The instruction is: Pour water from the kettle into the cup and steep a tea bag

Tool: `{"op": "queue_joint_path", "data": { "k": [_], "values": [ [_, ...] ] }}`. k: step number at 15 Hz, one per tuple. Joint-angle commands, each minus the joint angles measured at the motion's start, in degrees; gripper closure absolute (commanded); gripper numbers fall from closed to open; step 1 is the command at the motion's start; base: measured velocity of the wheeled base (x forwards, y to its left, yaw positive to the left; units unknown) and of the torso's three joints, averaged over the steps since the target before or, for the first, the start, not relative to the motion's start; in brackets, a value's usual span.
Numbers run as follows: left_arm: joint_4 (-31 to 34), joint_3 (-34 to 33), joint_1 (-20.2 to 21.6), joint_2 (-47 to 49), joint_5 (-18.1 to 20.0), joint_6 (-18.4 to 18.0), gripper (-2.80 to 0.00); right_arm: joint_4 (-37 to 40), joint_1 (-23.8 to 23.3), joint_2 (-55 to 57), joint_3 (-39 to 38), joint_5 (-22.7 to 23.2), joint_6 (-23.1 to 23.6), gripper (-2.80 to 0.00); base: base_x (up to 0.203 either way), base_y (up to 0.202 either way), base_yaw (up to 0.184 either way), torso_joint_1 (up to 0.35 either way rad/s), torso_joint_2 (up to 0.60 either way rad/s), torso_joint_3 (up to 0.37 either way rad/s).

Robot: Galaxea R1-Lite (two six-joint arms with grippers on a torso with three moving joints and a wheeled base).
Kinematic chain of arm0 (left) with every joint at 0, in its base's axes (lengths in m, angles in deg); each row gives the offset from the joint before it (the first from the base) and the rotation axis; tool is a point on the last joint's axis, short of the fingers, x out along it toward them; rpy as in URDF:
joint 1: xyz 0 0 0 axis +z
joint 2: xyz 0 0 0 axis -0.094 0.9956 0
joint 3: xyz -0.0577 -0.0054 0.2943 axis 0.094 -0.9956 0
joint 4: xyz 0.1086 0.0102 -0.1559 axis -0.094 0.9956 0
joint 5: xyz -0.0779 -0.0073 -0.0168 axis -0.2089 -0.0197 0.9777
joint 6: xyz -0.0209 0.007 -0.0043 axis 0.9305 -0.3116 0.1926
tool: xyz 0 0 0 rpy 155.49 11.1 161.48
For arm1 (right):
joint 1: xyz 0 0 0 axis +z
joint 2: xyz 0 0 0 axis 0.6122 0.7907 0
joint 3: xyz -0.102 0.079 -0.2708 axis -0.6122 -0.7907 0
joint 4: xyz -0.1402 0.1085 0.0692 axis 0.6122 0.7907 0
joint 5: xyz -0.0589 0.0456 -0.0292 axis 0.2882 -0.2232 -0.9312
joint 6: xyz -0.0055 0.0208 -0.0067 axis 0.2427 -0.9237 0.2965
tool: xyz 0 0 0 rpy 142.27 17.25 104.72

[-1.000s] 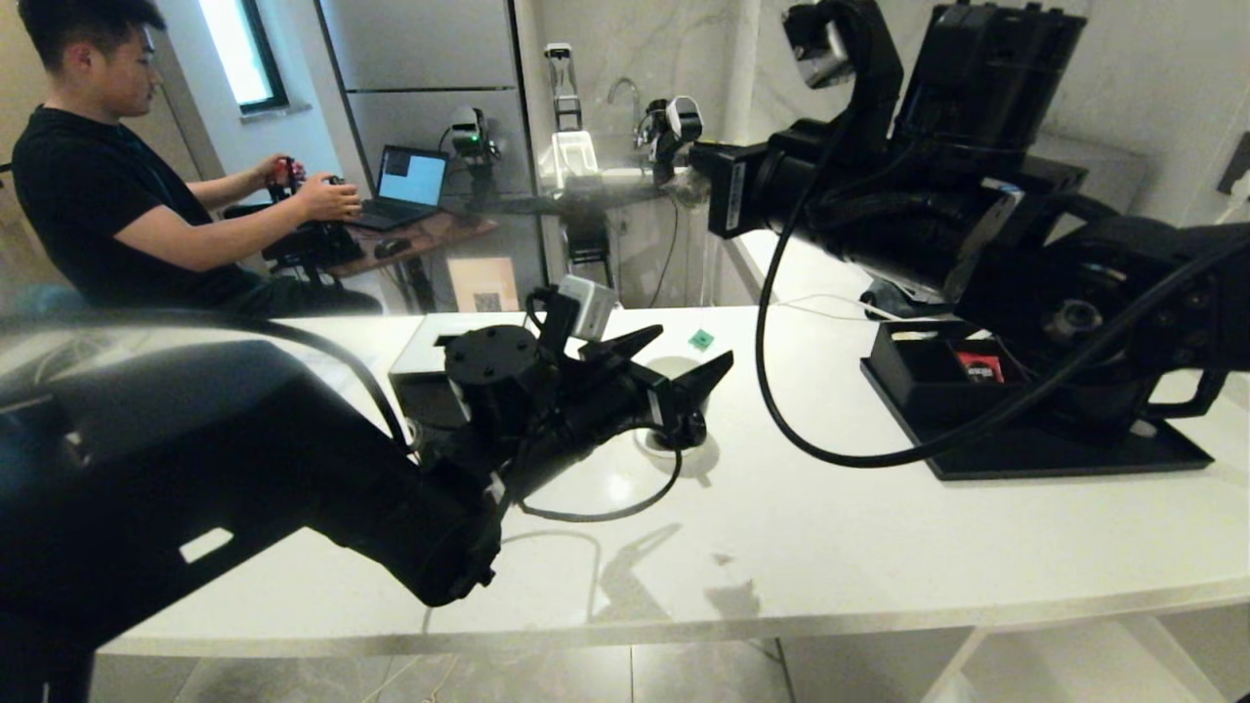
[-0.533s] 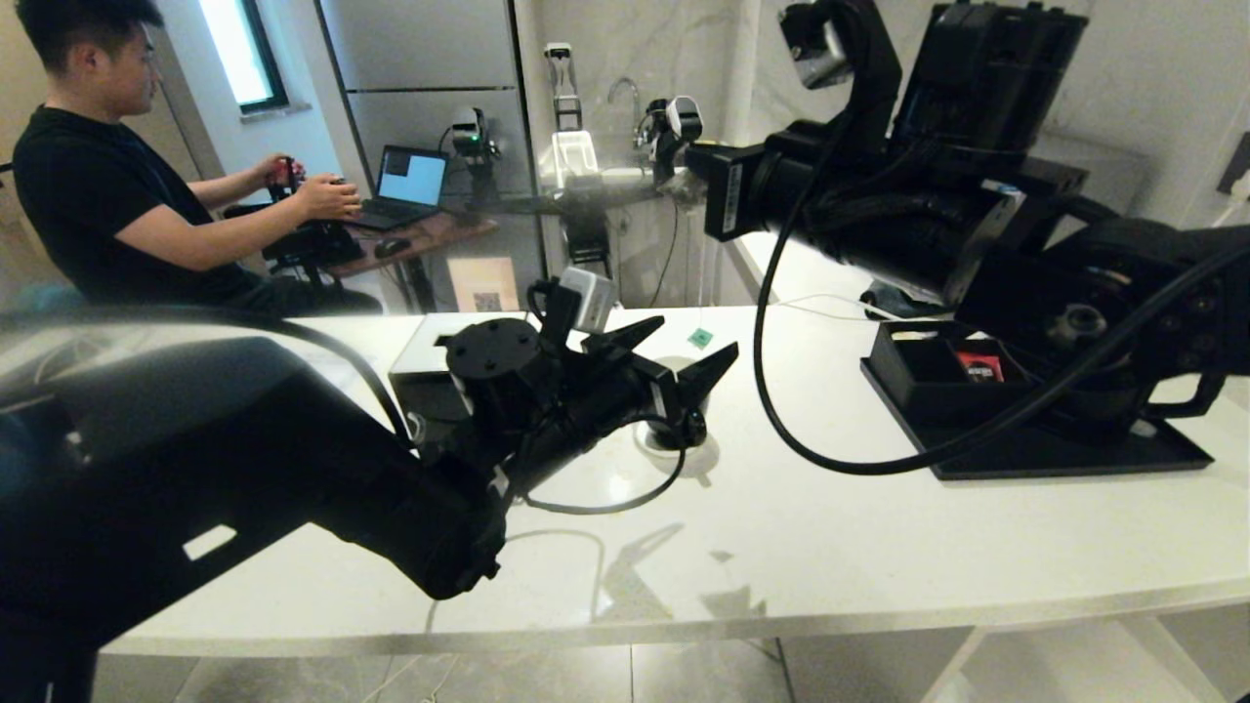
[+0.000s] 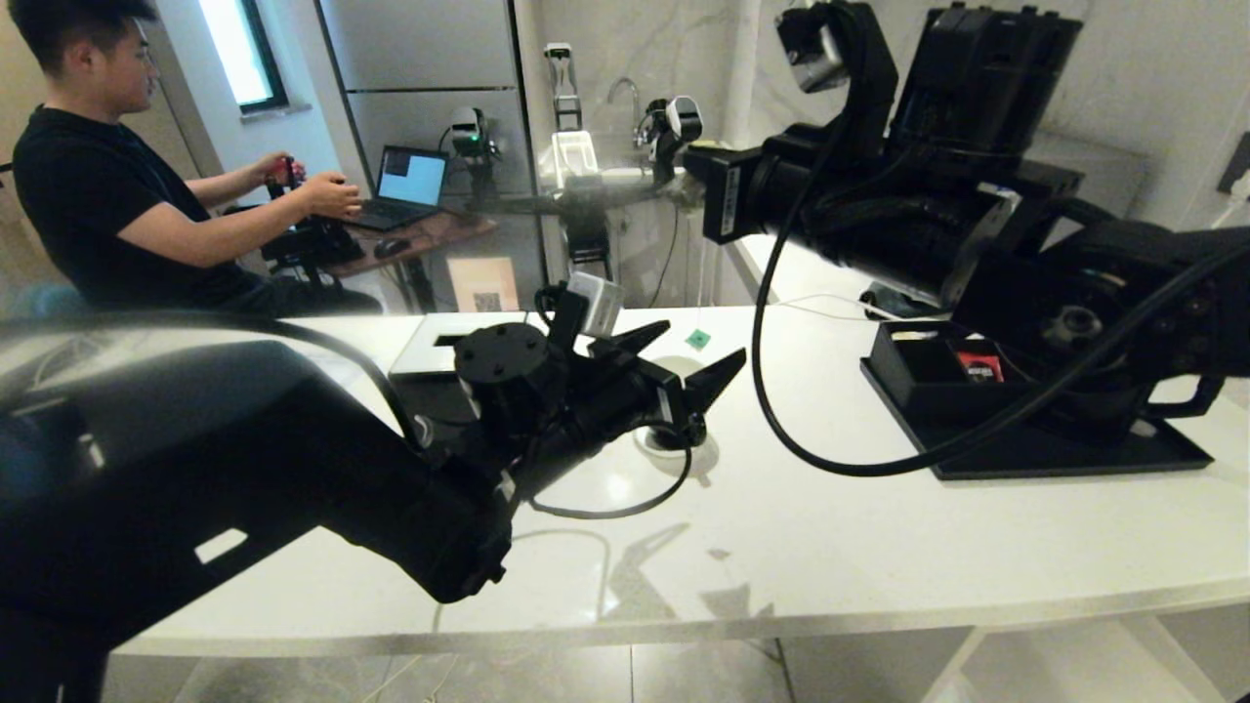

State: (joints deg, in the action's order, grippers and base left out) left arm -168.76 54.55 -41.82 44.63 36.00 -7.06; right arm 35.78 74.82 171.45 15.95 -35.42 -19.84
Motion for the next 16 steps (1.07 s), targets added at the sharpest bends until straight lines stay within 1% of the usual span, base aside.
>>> {"op": "queue_joint_path", "data": {
  "k": [1,16],
  "values": [
    [-0.45,0.0,-0.49,0.35,0.09,0.09,-2.8,-0.2,0.02,0.04,0.1,0.02,0.04,0.0,0.0,0.0,0.0,0.0,0.0,0.0],
    [-0.98,0.27,-0.49,0.7,0.09,0.35,-2.8,-0.12,0.02,0.04,0.1,0.02,0.04,0.0,0.0,0.0,0.0,0.0,0.0,0.0]
  ]
}}
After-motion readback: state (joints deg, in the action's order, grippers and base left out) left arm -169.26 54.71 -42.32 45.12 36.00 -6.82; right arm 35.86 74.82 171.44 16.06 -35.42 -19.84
